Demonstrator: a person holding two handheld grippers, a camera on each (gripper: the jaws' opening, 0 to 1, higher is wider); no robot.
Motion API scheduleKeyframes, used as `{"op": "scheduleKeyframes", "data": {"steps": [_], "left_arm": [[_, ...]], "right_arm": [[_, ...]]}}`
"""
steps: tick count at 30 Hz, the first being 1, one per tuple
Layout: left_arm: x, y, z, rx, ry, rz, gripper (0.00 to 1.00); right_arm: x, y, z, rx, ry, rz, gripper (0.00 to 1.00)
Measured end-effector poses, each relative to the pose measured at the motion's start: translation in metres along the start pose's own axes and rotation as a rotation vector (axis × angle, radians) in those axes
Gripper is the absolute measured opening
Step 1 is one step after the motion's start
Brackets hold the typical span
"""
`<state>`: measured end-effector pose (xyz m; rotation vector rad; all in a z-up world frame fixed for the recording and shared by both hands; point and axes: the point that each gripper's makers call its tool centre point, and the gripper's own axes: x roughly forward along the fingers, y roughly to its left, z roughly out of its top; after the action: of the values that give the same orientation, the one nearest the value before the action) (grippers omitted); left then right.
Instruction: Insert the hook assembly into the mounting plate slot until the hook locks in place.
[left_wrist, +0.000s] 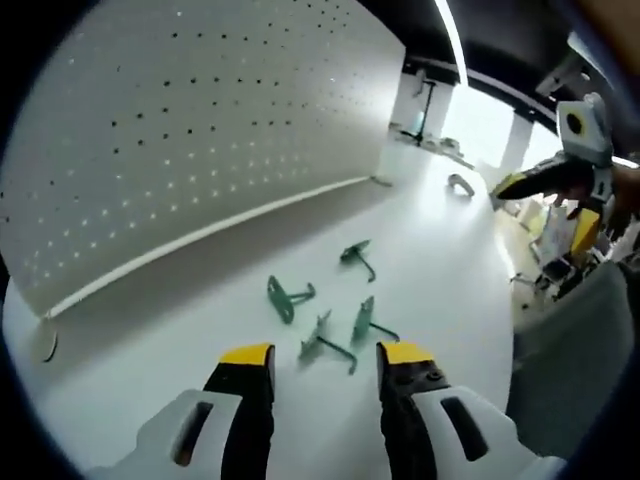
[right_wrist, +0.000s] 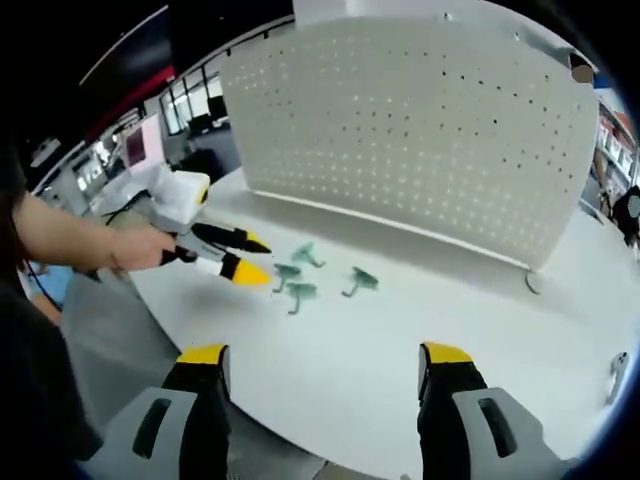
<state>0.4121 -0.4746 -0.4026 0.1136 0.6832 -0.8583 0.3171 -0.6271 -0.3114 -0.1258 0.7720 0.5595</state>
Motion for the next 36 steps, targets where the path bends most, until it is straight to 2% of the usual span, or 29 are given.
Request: {"op": "scheduleKeyframes", "data": {"steps": [5,11,13,16,18,21,24,33,36], "left_arm": [[0.006,0.005,-0.003,0.039,-0.002,-0.004,0.34],[0.014,0.009,-0.006,0.037,-0.007,-0.008,0.24],[0.017,0.006,-0.013,0.074,0.045,-0.039,0.20],[0.020,0.006,-0.008,0.091,0.025,-0.036,0.18],[0.022,0.006,0.001,0.059,-0.029,-0.034,0.16],[0.024,0.007,-0.005,0.084,0.007,-0.038,0.11],[0.026,0.006,-0.006,0.089,0.003,-0.045,0.07],[0.027,0.008,-0.006,0.085,0.008,-0.036,0.05],[0.026,0.010,-0.007,0.107,0.010,-0.037,0.04]], "right_arm": [[0.003,-0.001,0.000,-0.001,0.009,-0.001,0.77],[0.007,-0.003,-0.002,0.008,0.022,-0.007,0.76],[0.008,-0.003,-0.004,0.007,0.029,-0.008,0.76],[0.009,-0.004,-0.006,0.009,0.038,-0.007,0.76],[0.010,-0.004,-0.008,0.007,0.047,-0.006,0.76],[0.011,-0.004,-0.008,0.008,0.048,-0.005,0.75],[0.012,-0.004,-0.009,0.008,0.053,-0.004,0.75],[0.015,-0.001,-0.011,0.014,0.054,0.003,0.75],[0.015,-0.001,-0.010,0.013,0.053,0.004,0.75]]}}
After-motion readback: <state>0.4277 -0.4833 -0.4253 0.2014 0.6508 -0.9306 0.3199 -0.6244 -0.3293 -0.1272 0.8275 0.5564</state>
